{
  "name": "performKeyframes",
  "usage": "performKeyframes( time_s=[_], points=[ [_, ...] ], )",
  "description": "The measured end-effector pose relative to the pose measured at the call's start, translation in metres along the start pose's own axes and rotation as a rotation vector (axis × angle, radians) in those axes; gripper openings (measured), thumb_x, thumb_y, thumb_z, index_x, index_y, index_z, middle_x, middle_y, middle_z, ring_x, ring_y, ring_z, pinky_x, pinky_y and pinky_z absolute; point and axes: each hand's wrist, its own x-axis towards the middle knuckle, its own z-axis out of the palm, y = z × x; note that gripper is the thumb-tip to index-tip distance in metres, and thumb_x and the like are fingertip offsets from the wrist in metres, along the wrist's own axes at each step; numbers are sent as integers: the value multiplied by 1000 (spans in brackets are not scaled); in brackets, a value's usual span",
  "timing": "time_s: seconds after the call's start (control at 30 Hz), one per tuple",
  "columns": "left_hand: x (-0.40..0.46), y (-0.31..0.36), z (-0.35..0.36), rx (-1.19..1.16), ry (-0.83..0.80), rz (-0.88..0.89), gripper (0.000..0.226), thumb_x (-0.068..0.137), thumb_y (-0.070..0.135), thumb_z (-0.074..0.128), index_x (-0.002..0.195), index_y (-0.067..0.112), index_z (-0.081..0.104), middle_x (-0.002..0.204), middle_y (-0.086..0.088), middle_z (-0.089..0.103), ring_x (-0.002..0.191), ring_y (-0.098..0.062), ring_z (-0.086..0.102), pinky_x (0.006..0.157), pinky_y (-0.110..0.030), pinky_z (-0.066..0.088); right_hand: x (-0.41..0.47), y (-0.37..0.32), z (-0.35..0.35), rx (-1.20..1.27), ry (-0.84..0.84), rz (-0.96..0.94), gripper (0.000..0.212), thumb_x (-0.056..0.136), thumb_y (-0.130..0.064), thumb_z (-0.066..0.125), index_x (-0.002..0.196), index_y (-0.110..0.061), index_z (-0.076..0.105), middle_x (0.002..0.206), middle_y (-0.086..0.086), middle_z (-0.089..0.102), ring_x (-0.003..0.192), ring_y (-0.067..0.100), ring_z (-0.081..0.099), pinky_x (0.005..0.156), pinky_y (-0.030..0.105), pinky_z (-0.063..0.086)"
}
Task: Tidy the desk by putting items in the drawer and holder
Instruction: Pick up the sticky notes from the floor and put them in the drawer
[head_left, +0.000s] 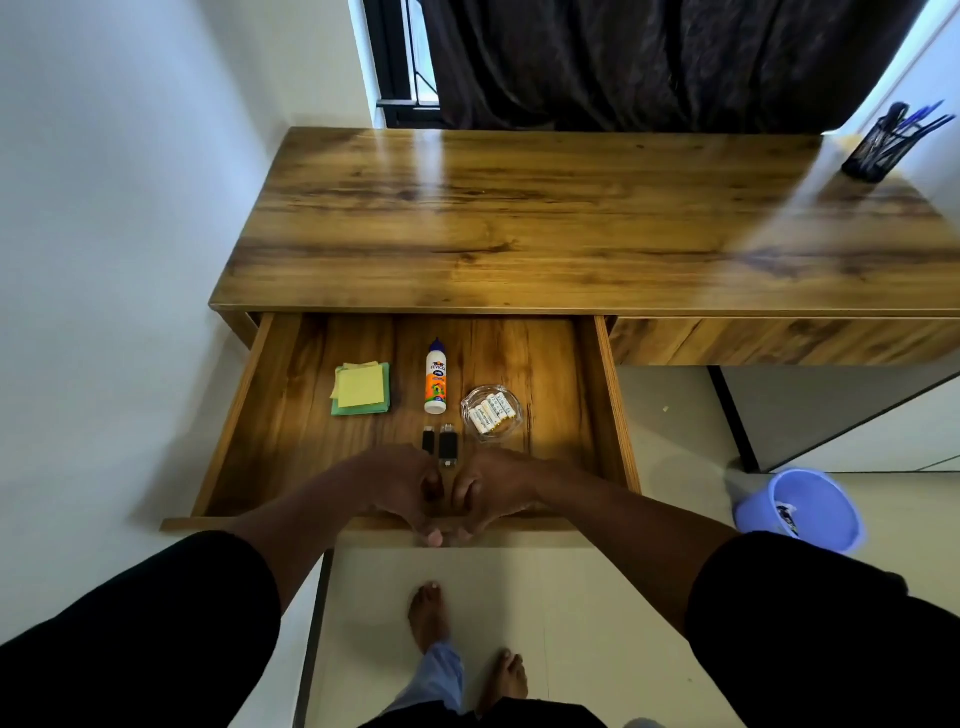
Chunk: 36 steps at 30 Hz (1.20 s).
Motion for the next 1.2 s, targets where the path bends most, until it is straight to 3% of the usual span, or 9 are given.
performKeyframes(
  time_s=[0.1,0.27,0.4,0.53,0.63,0.77,0.97,1.2],
  points=[
    [-1,0,-16,180,132,1,94,58,82,75,136,34,57,132,8,60,122,-20,56,92,-34,47,0,1,-11,-69,120,4,30,74,-43,84,97,-26,76,88,-11,73,78,9,67,69,36,59],
    [5,-12,-30,233,462,18,92,53,86,71,130,38,56,134,8,59,121,-18,57,86,-33,49,10,8,-24,-121,332,69,32,74,-46,81,99,-28,72,90,-8,69,82,14,67,65,28,54],
    [10,-14,-36,238,667,-27,90,62,75,76,137,32,54,141,5,50,128,-19,47,95,-34,48,13,10,-38,-237,498,87,46,79,-54,74,118,-29,68,120,-4,64,109,18,58,84,33,52],
    [16,-15,-47,288,808,-59,97,60,76,76,140,27,52,143,2,45,132,-23,43,102,-38,46,17,10,-57,-420,577,148,74,80,-61,72,142,-27,50,143,5,47,133,27,39,109,47,40],
    [23,-19,-61,321,803,-56,119,50,79,79,147,19,44,151,-5,40,142,-29,38,113,-48,39,23,13,-75,-491,615,168,98,70,-72,72,149,-27,36,148,8,39,138,32,33,112,50,35],
    [37,-26,-77,367,722,-73,142,52,84,74,160,12,16,168,-10,13,156,-31,12,124,-54,19,35,21,-95,-556,609,206,123,59,-84,68,156,-28,18,163,10,17,153,35,12,122,57,19],
    [57,-35,-100,328,711,-74,145,56,80,76,161,6,10,170,-16,6,157,-32,3,127,-52,10,52,26,-121,-532,563,257,137,64,-83,70,162,-23,-3,170,11,-10,156,37,-13,126,57,4],
    [81,-38,-135,327,548,-106,147,61,77,77,161,5,-3,170,-18,-5,157,-33,-4,127,-53,8,75,31,-150,-433,438,379,143,62,-81,75,162,-22,-8,170,11,-13,157,36,-10,127,52,5]
  ],
)
